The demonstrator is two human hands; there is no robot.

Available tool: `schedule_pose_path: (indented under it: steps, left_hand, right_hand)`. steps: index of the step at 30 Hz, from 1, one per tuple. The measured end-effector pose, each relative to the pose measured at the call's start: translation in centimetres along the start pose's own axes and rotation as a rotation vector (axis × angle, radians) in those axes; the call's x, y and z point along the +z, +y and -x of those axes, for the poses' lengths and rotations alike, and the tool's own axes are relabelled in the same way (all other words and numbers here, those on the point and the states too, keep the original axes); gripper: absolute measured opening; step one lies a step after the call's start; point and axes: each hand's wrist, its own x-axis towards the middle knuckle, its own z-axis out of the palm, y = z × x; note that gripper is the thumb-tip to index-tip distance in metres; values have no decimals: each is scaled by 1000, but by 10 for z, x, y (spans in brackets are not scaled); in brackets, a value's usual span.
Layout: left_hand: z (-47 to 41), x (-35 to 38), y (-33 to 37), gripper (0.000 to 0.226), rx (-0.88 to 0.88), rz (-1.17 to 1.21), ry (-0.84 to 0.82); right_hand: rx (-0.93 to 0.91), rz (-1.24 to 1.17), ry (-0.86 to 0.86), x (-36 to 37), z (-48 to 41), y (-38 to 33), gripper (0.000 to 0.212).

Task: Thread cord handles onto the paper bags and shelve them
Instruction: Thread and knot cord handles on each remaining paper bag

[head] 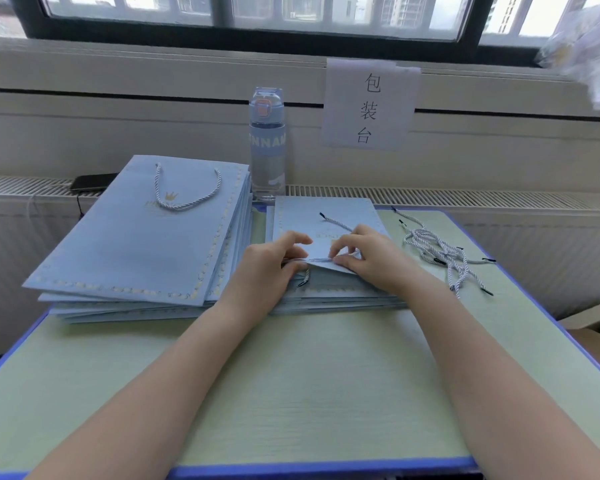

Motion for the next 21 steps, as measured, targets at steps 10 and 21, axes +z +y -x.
schedule_pose_path:
  steps: [10, 21]
  left_hand:
    - [0, 5, -5, 15, 120, -122, 61]
    - [-3, 2, -7, 16, 199, -192, 152]
  right_hand:
    - [160, 57, 58, -12, 0, 14, 9]
    - [205, 16, 362, -34, 8, 48, 21]
